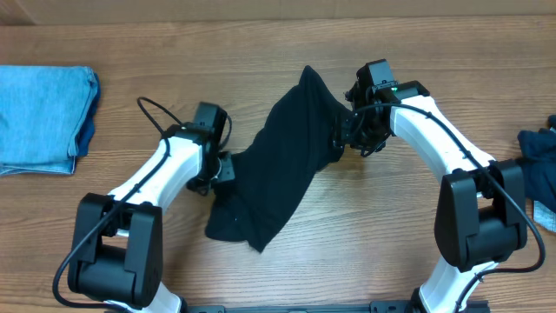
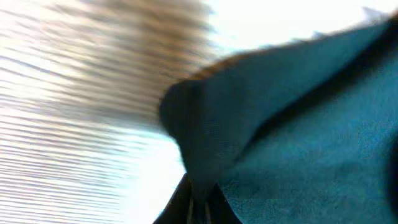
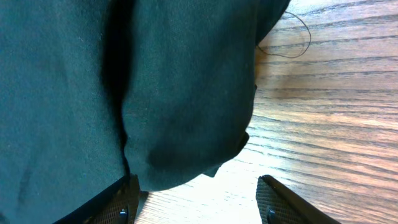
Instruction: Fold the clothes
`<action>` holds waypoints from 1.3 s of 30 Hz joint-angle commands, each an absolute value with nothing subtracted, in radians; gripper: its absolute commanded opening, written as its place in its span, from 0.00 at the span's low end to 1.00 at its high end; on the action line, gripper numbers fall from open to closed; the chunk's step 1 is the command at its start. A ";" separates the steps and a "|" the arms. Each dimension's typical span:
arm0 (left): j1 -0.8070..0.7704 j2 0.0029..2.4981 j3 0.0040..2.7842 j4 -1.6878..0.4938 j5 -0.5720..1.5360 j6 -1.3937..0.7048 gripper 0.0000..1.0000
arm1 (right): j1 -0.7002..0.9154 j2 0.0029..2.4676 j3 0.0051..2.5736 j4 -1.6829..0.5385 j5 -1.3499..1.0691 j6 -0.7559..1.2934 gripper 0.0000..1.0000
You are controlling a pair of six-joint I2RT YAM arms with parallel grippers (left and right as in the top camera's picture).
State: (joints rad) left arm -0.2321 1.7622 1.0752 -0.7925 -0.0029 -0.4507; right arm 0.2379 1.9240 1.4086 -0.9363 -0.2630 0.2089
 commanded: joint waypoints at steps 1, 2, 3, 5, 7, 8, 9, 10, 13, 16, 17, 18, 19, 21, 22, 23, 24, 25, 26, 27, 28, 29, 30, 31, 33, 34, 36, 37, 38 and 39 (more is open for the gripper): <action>-0.171 1.756 1.237 -0.794 -0.139 -0.460 0.04 | 0.240 1.926 1.407 -0.933 -0.271 0.205 0.64; -0.153 1.756 1.285 -0.794 -0.142 -0.455 0.04 | 0.240 1.926 1.407 -0.933 -0.271 0.205 0.64; -0.138 1.756 1.323 -0.789 -0.142 -0.452 0.04 | 0.240 1.926 1.407 -0.933 -0.271 0.205 0.64; -0.105 1.756 1.401 -0.761 -0.141 -0.452 0.04 | 0.240 1.926 1.407 -0.930 -0.272 0.209 0.64; -0.084 1.756 1.440 -0.704 -0.141 -0.452 0.04 | 0.240 1.926 1.407 -0.924 -0.272 0.209 0.64; -0.081 1.756 1.445 -0.673 -0.142 -0.451 0.04 | 0.240 1.926 1.407 -0.922 -0.272 0.209 0.64; -0.078 1.756 1.445 -0.643 -0.142 -0.449 0.04 | 0.240 1.926 1.407 -0.921 -0.272 0.210 0.64; -0.077 1.757 1.444 -0.616 -0.145 -0.449 0.04 | 0.240 1.926 1.407 -0.921 -0.271 0.211 0.64; -0.077 1.776 1.444 -0.551 -0.165 -0.450 0.04 | 0.240 1.926 1.407 -0.921 -0.272 0.212 0.64; -0.077 1.797 1.445 -0.498 -0.165 -0.450 0.04 | 0.241 1.926 1.407 -0.922 -0.272 0.212 0.68; -0.077 1.801 1.445 -0.489 -0.164 -0.451 0.04 | 0.241 1.926 1.407 -0.921 -0.272 0.212 0.69; -0.077 1.802 1.445 -0.487 -0.164 -0.455 0.04 | 0.241 1.927 1.407 -0.921 -0.272 0.212 0.70; -0.077 1.803 1.445 -0.486 -0.164 -0.458 0.04 | 0.241 1.927 1.407 -0.914 -0.272 0.211 0.73; -0.077 1.803 1.445 -0.485 -0.163 -0.461 0.04 | 0.244 1.927 1.407 -0.890 -0.272 0.207 0.80; -0.077 1.803 1.445 -0.485 -0.163 -0.461 0.04 | 0.246 1.927 1.407 -0.867 -0.273 0.204 0.86; -0.077 1.803 1.445 -0.485 -0.164 -0.461 0.04 | 0.247 1.927 1.407 -0.839 -0.273 0.201 0.92; -0.077 1.803 1.445 -0.487 -0.164 -0.461 0.04 | 0.248 1.927 1.407 -0.803 -0.275 0.191 0.96; -0.077 1.803 1.445 -0.490 -0.163 -0.461 0.04 | 0.248 1.927 1.407 -0.763 -0.281 0.177 0.99; -0.077 1.803 1.445 -0.495 -0.163 -0.461 0.04 | 0.248 1.927 1.407 -0.722 -0.291 0.164 1.00; -0.077 1.803 1.445 -0.501 -0.158 -0.461 0.04 | 0.248 1.927 1.407 -0.670 -0.294 0.155 1.00; -0.077 1.803 1.445 -0.506 -0.156 -0.461 0.04 | 0.248 1.927 1.407 -0.635 -0.294 0.155 1.00; -0.077 1.803 1.445 -0.512 -0.156 -0.461 0.04 | 0.248 1.928 1.407 -0.604 -0.294 0.155 1.00; -0.077 1.803 1.445 -0.515 -0.156 -0.461 0.04 | 0.248 1.930 1.407 -0.575 -0.294 0.155 1.00; -0.077 1.802 1.445 -0.517 -0.156 -0.461 0.04 | 0.248 1.935 1.407 -0.549 -0.294 0.155 1.00; -0.077 1.802 1.445 -0.521 -0.156 -0.461 0.04 | 0.248 1.947 1.407 -0.527 -0.293 0.155 1.00; -0.077 1.802 1.445 -0.523 -0.156 -0.461 0.04 | 0.248 1.959 1.407 -0.525 -0.290 0.155 1.00; -0.077 1.799 1.445 -0.527 -0.156 -0.461 0.04 | 0.248 1.991 1.407 -0.523 -0.290 0.155 1.00; -0.077 1.798 1.445 -0.527 -0.156 -0.461 0.04 | 0.248 2.006 1.407 -0.521 -0.290 0.155 1.00; -0.077 1.797 1.445 -0.527 -0.156 -0.461 0.04 | 0.248 2.030 1.407 -0.519 -0.290 0.156 1.00; -0.077 1.795 1.446 -0.527 -0.156 -0.461 0.04 | 0.248 2.051 1.407 -0.517 -0.294 0.156 0.97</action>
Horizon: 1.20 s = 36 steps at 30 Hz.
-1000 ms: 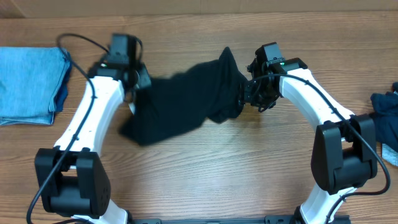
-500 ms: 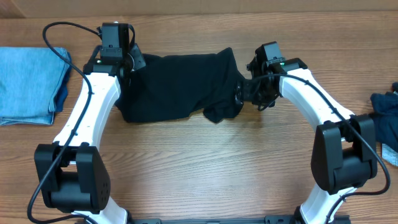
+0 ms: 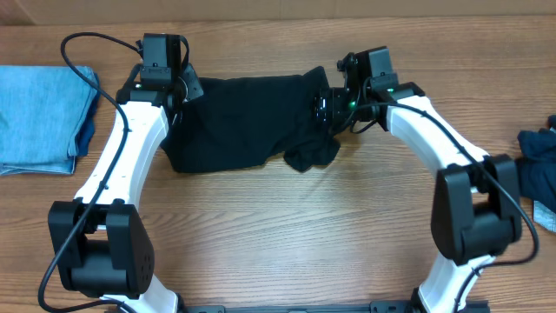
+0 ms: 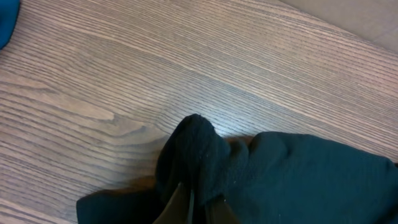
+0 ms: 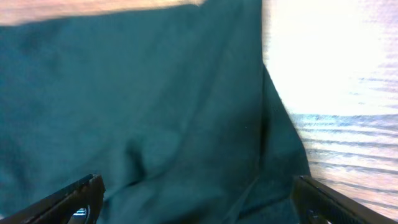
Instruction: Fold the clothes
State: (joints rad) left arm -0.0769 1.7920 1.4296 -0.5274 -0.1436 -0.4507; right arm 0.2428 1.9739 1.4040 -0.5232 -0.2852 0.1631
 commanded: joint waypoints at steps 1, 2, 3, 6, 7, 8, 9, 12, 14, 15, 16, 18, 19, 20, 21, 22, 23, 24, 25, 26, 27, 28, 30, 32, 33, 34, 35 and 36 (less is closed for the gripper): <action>-0.077 1.794 1.447 -0.527 -0.156 -0.461 0.04 | 0.248 2.070 1.407 -0.516 -0.303 0.156 0.95; -0.077 1.793 1.448 -0.527 -0.155 -0.461 0.04 | 0.248 2.085 1.407 -0.512 -0.316 0.156 0.91; -0.077 1.792 1.449 -0.527 -0.152 -0.461 0.04 | 0.248 2.096 1.407 -0.509 -0.321 0.157 0.83; -0.077 1.784 1.451 -0.527 -0.138 -0.461 0.04 | 0.248 2.101 1.407 -0.498 -0.320 0.156 0.65; -0.077 1.784 1.451 -0.527 -0.137 -0.461 0.04 | 0.248 2.098 1.408 -0.494 -0.320 0.156 0.60; -0.077 1.781 1.454 -0.527 -0.138 -0.461 0.04 | 0.248 2.092 1.412 -0.490 -0.320 0.156 0.50; -0.077 1.781 1.459 -0.528 -0.138 -0.461 0.04 | 0.247 2.086 1.419 -0.491 -0.320 0.156 0.44; -0.077 1.777 1.488 -0.551 -0.138 -0.460 0.04 | 0.243 2.060 1.435 -0.492 -0.320 0.156 0.31; -0.077 1.772 1.518 -0.571 -0.138 -0.451 0.04 | 0.240 2.032 1.446 -0.492 -0.319 0.156 0.25; -0.077 1.770 1.537 -0.582 -0.138 -0.450 0.04 | 0.240 2.008 1.451 -0.492 -0.316 0.155 0.23; -0.077 1.766 1.560 -0.599 -0.137 -0.450 0.04 | 0.240 1.985 1.456 -0.491 -0.315 0.155 0.22; -0.077 1.761 1.613 -0.630 -0.137 -0.444 0.04 | 0.236 1.932 1.464 -0.487 -0.311 0.147 0.19; -0.077 1.760 1.645 -0.647 -0.137 -0.435 0.04 | 0.233 1.900 1.469 -0.486 -0.303 0.140 0.17; -0.077 1.757 1.688 -0.666 -0.138 -0.419 0.04 | 0.228 1.861 1.473 -0.484 -0.293 0.120 0.17; -0.077 1.755 1.726 -0.683 -0.137 -0.404 0.04 | 0.224 1.831 1.477 -0.482 -0.274 0.117 0.16; -0.077 1.753 1.764 -0.701 -0.138 -0.392 0.04 | 0.218 1.804 1.481 -0.482 -0.257 0.110 0.14; -0.077 1.752 1.802 -0.716 -0.138 -0.383 0.04 | 0.212 1.777 1.483 -0.482 -0.246 0.098 0.13; -0.077 1.752 1.842 -0.731 -0.139 -0.377 0.04 | 0.206 1.755 1.484 -0.482 -0.228 0.096 0.12; -0.076 1.752 1.885 -0.739 -0.138 -0.368 0.04 | 0.199 1.732 1.484 -0.483 -0.206 0.096 0.11; -0.075 1.752 1.925 -0.745 -0.139 -0.358 0.04 | 0.189 1.715 1.484 -0.484 -0.181 0.096 0.11; -0.072 1.752 1.963 -0.748 -0.142 -0.353 0.04 | 0.177 1.698 1.484 -0.484 -0.150 0.096 0.11; -0.069 1.752 2.000 -0.752 -0.142 -0.350 0.04 | 0.167 1.688 1.484 -0.485 -0.130 0.096 0.11; -0.060 1.752 2.069 -0.762 -0.142 -0.350 0.04 | 0.145 1.677 1.484 -0.492 -0.125 0.096 0.11; -0.048 1.752 2.120 -0.768 -0.143 -0.338 0.04 | 0.129 1.677 1.484 -0.500 -0.123 0.095 0.11; -0.039 1.752 2.146 -0.775 -0.152 -0.332 0.04 | 0.119 1.678 1.484 -0.505 -0.123 0.095 0.11; -0.035 1.752 2.159 -0.779 -0.165 -0.332 0.04 | 0.112 1.679 1.483 -0.507 -0.123 0.095 0.11; -0.028 1.752 2.170 -0.785 -0.184 -0.332 0.04 | 0.103 1.679 1.484 -0.509 -0.124 0.095 0.11; -0.020 1.752 2.182 -0.795 -0.200 -0.329 0.04 | 0.096 1.679 1.484 -0.509 -0.124 0.095 0.11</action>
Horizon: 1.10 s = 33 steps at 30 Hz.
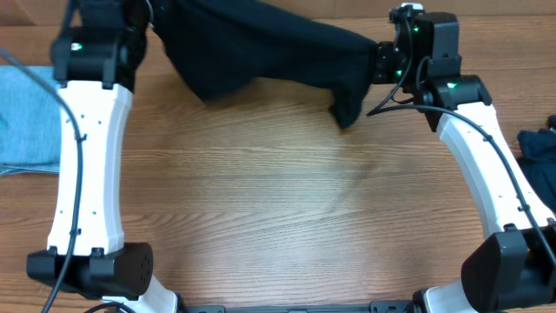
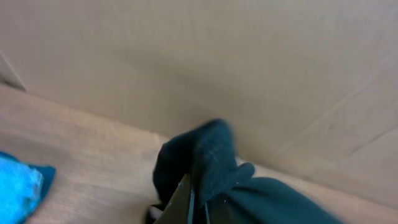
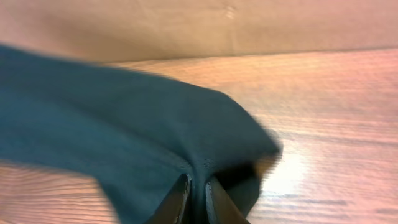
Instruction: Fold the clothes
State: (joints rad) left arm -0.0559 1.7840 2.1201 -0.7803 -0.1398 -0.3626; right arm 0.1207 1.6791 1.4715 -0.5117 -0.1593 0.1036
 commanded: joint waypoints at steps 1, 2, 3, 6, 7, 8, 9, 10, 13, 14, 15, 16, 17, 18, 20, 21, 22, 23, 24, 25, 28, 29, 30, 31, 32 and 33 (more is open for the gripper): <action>-0.012 1.752 2.189 -0.805 -0.198 -0.328 0.04 | 0.090 1.679 1.483 -0.508 -0.124 0.096 0.11; -0.006 1.752 2.190 -0.814 -0.190 -0.329 0.04 | 0.086 1.679 1.484 -0.509 -0.124 0.096 0.11; -0.002 1.752 2.190 -0.829 -0.179 -0.329 0.04 | 0.083 1.679 1.484 -0.511 -0.124 0.096 0.11; 0.000 1.752 2.189 -0.883 -0.162 -0.328 0.04 | 0.083 1.679 1.483 -0.530 -0.125 0.096 0.11; 0.000 1.752 2.189 -0.899 -0.163 -0.322 0.04 | 0.083 1.679 1.483 -0.539 -0.124 0.096 0.11; 0.000 1.752 2.189 -0.917 -0.164 -0.311 0.04 | 0.083 1.679 1.483 -0.547 -0.124 0.096 0.11; 0.000 1.752 2.189 -0.926 -0.164 -0.308 0.04 | 0.083 1.679 1.483 -0.554 -0.124 0.096 0.11; 0.000 1.752 2.189 -0.940 -0.163 -0.306 0.04 | 0.083 1.679 1.483 -0.558 -0.124 0.096 0.11; -0.001 1.752 2.189 -0.989 -0.151 -0.306 0.04 | 0.083 1.679 1.483 -0.579 -0.137 0.097 0.11; -0.001 1.752 2.189 -1.010 -0.133 -0.306 0.04 | 0.084 1.679 1.483 -0.588 -0.153 0.097 0.11; -0.001 1.752 2.189 -1.037 -0.094 -0.305 0.04 | 0.084 1.679 1.483 -0.600 -0.179 0.097 0.12; -0.001 1.752 2.189 -1.052 -0.064 -0.295 0.04 | 0.084 1.679 1.483 -0.609 -0.199 0.097 0.12; -0.001 1.752 2.189 -1.079 -0.015 -0.284 0.04 | 0.084 1.679 1.483 -0.617 -0.217 0.097 0.12; -0.001 1.752 2.189 -1.100 0.018 -0.284 0.04 | 0.084 1.679 1.483 -0.625 -0.236 0.097 0.13; -0.001 1.752 2.189 -1.131 0.071 -0.284 0.04 | 0.085 1.679 1.483 -0.634 -0.284 0.097 0.17; -0.001 1.752 2.189 -1.136 0.096 -0.284 0.04 | 0.085 1.680 1.483 -0.635 -0.310 0.097 0.19; -0.002 1.752 2.189 -1.137 0.127 -0.282 0.04 | 0.085 1.682 1.483 -0.635 -0.337 0.096 0.20; -0.005 1.750 2.192 -1.135 0.161 -0.270 0.04 | 0.086 1.686 1.483 -0.634 -0.362 0.096 0.21; -0.010 1.749 2.198 -1.134 0.194 -0.256 0.04 | 0.087 1.692 1.483 -0.632 -0.379 0.096 0.22; -0.017 1.747 2.209 -1.135 0.220 -0.245 0.04 | 0.090 1.699 1.483 -0.630 -0.384 0.096 0.22; -0.053 1.736 2.276 -1.150 0.245 -0.219 0.04 | 0.100 1.732 1.483 -0.622 -0.385 0.096 0.23; -0.067 1.732 2.304 -1.159 0.245 -0.212 0.04 | 0.102 1.743 1.483 -0.618 -0.389 0.096 0.24; -0.081 1.727 2.332 -1.172 0.245 -0.212 0.04 | 0.106 1.753 1.483 -0.612 -0.395 0.096 0.26; -0.096 1.720 2.360 -1.186 0.244 -0.212 0.04 | 0.109 1.764 1.483 -0.603 -0.405 0.096 0.27; -0.110 1.714 2.386 -1.202 0.244 -0.209 0.04 | 0.112 1.774 1.483 -0.593 -0.421 0.096 0.28; -0.125 1.705 2.408 -1.219 0.243 -0.209 0.04 | 0.116 1.785 1.483 -0.579 -0.439 0.096 0.29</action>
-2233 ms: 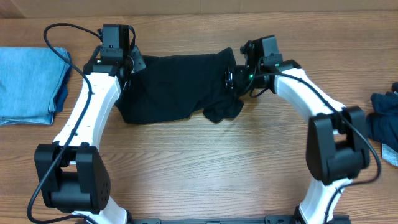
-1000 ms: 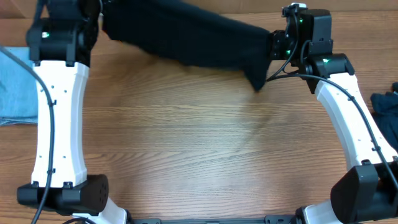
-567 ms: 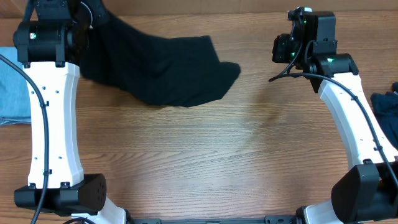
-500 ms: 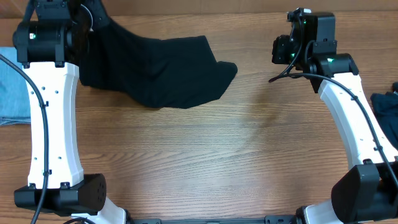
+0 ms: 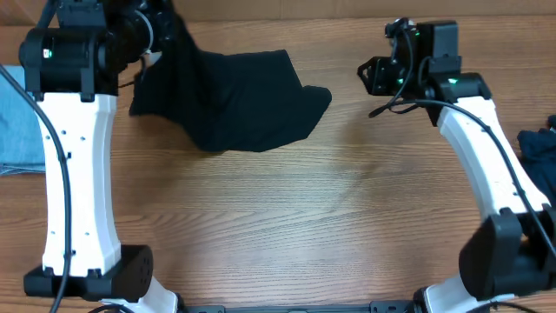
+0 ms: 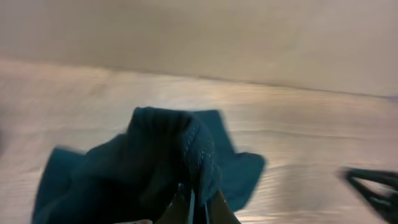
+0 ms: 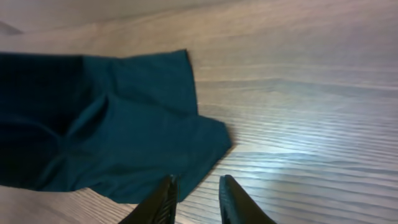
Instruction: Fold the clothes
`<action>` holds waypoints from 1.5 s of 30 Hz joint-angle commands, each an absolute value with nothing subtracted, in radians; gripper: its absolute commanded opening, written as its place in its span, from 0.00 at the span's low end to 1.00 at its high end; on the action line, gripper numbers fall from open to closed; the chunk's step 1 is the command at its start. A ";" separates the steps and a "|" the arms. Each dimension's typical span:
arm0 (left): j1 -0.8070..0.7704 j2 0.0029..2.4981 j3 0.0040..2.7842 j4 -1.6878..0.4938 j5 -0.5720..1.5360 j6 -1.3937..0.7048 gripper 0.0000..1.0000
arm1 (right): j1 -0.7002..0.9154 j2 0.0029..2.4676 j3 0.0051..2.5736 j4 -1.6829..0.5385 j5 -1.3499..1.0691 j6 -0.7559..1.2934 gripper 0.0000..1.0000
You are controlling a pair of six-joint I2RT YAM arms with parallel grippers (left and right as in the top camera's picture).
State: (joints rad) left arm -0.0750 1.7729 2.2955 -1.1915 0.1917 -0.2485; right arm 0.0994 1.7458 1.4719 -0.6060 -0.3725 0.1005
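A black garment [image 5: 239, 104] hangs from its upper left corner, with its right part spread on the wooden table [image 5: 287, 226]. My left gripper [image 5: 159, 39] is raised at the back left and shut on a bunched fold of the garment [image 6: 168, 143]; in the left wrist view the left gripper [image 6: 198, 206] pinches that fold. My right gripper [image 5: 365, 74] hovers just right of the cloth's right corner. It is open, and the right gripper [image 7: 198, 202] has nothing between its fingers, while the garment [image 7: 124, 124] lies below and to the left.
A folded light blue cloth [image 5: 13, 113] lies at the table's left edge. A dark blue pile of clothes [image 5: 540, 169] sits at the right edge. A beige wall [image 6: 249, 37] runs along the back of the table.
My right gripper has let go of the garment and stands open beside it. The garment's right end now lies on the table instead of stretched in the air. The left gripper still holds its corner.
First the garment lay crumpled mid-table, my left gripper shut on its left edge and the right one open at its right edge. Then it lay stretched near the back, the right still open. Then both grippers held it raised. Now only the left holds it.
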 commanded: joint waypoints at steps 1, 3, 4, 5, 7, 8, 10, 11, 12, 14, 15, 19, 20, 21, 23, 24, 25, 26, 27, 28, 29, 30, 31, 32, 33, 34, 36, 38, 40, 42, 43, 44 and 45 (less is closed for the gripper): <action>-0.138 1.696 2.427 -1.238 0.235 -0.209 0.04 | 0.120 1.796 1.483 -0.564 -0.456 0.096 0.29; -0.164 1.675 2.454 -1.278 0.207 -0.211 0.04 | 0.132 1.821 1.483 -0.519 -0.496 0.096 0.31; -0.178 1.662 2.461 -1.299 0.179 -0.222 0.04 | 0.140 1.834 1.483 -0.496 -0.503 0.097 0.33; -0.187 1.650 2.463 -1.314 0.155 -0.234 0.04 | 0.150 1.851 1.483 -0.467 -0.503 0.096 0.35; -0.198 1.625 2.463 -1.347 0.112 -0.258 0.04 | 0.171 1.888 1.483 -0.419 -0.502 0.096 0.42; -0.197 1.616 2.463 -1.359 0.110 -0.264 0.04 | 0.181 1.911 1.483 -0.393 -0.500 0.097 0.46; -0.197 1.594 2.463 -1.378 0.115 -0.270 0.04 | 0.196 1.948 1.483 -0.358 -0.499 0.097 0.56; -0.197 1.580 2.463 -1.385 0.117 -0.270 0.04 | 0.200 1.967 1.483 -0.343 -0.499 0.097 0.59; -0.197 1.560 2.463 -1.390 0.117 -0.269 0.04 | 0.204 1.982 1.483 -0.330 -0.500 0.102 0.65; -0.197 1.514 2.463 -1.390 0.116 -0.270 0.04 | 0.210 2.011 1.483 -0.299 -0.503 0.108 0.72; -0.197 1.496 2.463 -1.388 0.116 -0.270 0.04 | 0.211 2.022 1.483 -0.287 -0.503 0.109 0.74; -0.197 1.413 2.463 -1.388 0.116 -0.294 0.04 | 0.223 2.049 1.483 -0.249 -0.514 0.149 0.77; -0.197 1.401 2.463 -1.393 0.116 -0.299 0.04 | 0.228 2.053 1.483 -0.248 -0.519 0.153 0.77; -0.197 1.394 2.463 -1.396 0.115 -0.303 0.04 | 0.233 2.057 1.483 -0.251 -0.527 0.155 0.77; -0.197 1.391 2.463 -1.390 0.116 -0.304 0.04 | 0.247 2.061 1.483 -0.269 -0.531 0.156 0.77; -0.197 1.391 2.463 -1.380 0.116 -0.305 0.04 | 0.251 2.061 1.483 -0.273 -0.538 0.156 0.77; -0.197 1.394 2.463 -1.366 0.117 -0.308 0.04 | 0.253 2.061 1.483 -0.276 -0.550 0.156 0.77; -0.197 1.398 2.463 -1.347 0.122 -0.308 0.04 | 0.253 2.057 1.483 -0.278 -0.567 0.156 0.77; -0.197 1.398 2.463 -1.321 0.123 -0.311 0.04 | 0.253 2.051 1.483 -0.284 -0.598 0.157 0.77; -0.197 1.398 2.463 -1.297 0.123 -0.311 0.04 | 0.250 2.044 1.484 -0.296 -0.619 0.157 0.77; -0.197 1.398 2.463 -1.272 0.123 -0.311 0.04 | 0.249 2.035 1.484 -0.312 -0.631 0.157 0.77; -0.197 1.398 2.463 -1.244 0.123 -0.311 0.04 | 0.249 2.024 1.484 -0.332 -0.631 0.157 0.77; -0.197 1.398 2.463 -1.211 0.125 -0.313 0.04 | 0.249 2.011 1.484 -0.353 -0.630 0.155 0.77; -0.197 1.398 2.463 -1.179 0.130 -0.315 0.04 | 0.249 1.998 1.484 -0.375 -0.630 0.152 0.77; -0.197 1.398 2.464 -1.143 0.131 -0.316 0.04 | 0.249 1.980 1.484 -0.404 -0.630 0.147 0.77; -0.197 1.398 2.465 -1.118 0.131 -0.316 0.04 | 0.249 1.963 1.484 -0.427 -0.630 0.144 0.77; -0.197 1.398 2.466 -1.070 0.131 -0.327 0.04 | 0.253 1.922 1.483 -0.476 -0.630 0.141 0.77; -0.197 1.398 2.466 -1.029 0.131 -0.330 0.04 | 0.253 1.883 1.484 -0.519 -0.631 0.141 0.77; -0.197 1.399 2.466 -0.981 0.130 -0.330 0.04 | 0.253 1.837 1.484 -0.575 -0.631 0.142 0.77; -0.197 1.399 2.466 -0.942 0.128 -0.341 0.04 | 0.258 1.803 1.484 -0.620 -0.632 0.142 0.77; -0.197 1.399 2.466 -0.914 0.130 -0.345 0.04 | 0.266 1.779 1.483 -0.649 -0.632 0.141 0.77; -0.197 1.399 2.466 -0.895 0.130 -0.349 0.04 | 0.278 1.760 1.483 -0.672 -0.632 0.141 0.77; -0.197 1.399 2.466 -0.876 0.130 -0.357 0.04 | 0.290 1.744 1.483 -0.689 -0.632 0.141 0.77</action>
State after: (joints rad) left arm -0.1951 1.4139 2.4535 -0.9382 0.1272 -0.3225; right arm 0.2550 1.8286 1.4719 -0.6476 -0.6205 0.1520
